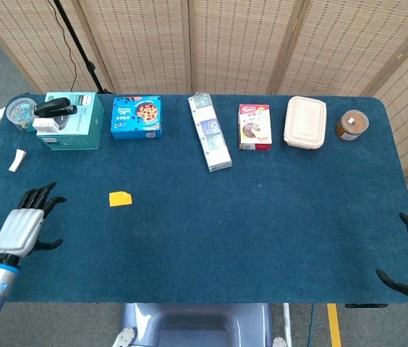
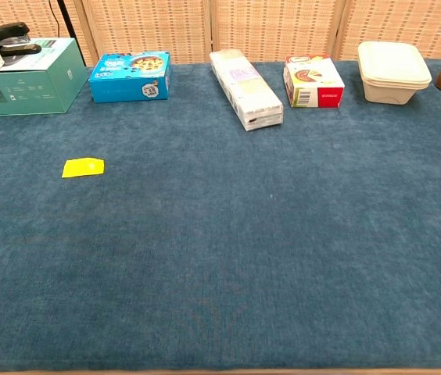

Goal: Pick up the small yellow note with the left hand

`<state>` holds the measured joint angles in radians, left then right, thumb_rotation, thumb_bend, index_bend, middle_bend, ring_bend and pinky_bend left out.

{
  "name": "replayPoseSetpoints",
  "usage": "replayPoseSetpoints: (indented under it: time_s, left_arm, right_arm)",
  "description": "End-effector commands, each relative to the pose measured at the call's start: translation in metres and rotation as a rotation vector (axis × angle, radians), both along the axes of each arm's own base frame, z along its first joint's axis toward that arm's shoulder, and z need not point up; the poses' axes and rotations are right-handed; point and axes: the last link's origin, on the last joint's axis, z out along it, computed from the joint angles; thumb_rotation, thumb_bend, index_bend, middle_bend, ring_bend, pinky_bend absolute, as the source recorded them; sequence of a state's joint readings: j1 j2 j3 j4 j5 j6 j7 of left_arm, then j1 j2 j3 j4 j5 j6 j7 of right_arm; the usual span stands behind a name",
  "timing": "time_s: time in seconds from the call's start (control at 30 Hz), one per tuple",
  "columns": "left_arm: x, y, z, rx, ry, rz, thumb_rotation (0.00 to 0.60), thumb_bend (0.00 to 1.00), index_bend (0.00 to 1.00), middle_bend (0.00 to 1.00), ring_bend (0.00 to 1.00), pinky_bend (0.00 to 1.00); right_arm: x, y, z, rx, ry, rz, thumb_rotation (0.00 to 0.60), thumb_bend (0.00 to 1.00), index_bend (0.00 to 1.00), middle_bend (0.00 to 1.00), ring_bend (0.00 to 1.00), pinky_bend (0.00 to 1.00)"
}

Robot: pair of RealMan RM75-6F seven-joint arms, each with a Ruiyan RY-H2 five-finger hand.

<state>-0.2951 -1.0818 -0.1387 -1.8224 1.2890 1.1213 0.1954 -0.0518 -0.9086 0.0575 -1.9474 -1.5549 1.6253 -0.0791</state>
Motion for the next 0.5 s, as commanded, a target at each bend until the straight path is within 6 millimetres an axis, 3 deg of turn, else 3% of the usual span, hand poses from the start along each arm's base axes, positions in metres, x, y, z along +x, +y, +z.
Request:
replayPoseSetpoints:
  time_s: [0.03,0.2,0.5]
  left_arm:
    - [0.016,0.038,-0.008,-0.049,0.027,-0.03,0.6,0.25,0.31,0.0,0.0,0.0]
    - [0.026,0.062,-0.022,-0.08,0.059,-0.053,0.6,0.25,0.35,0.0,0.0,0.0]
    - [0.027,0.105,-0.067,-0.136,0.143,-0.071,0.6,0.32,0.36,0.0,0.0,0.0]
  right_arm:
    - [0.0,-0.001,-0.001,0.002,0.003,-0.002,0.6,0.0,0.0,0.0,0.0,0.0]
    - [-0.001,-0.003,-0.003,0.012,0.002,-0.009,0.6,0.0,0.0,0.0,0.0,0.0]
    - [-0.007,-0.009,-0.009,0.033,0.009,-0.041,0.6,0.0,0.0,0.0,0.0,0.0]
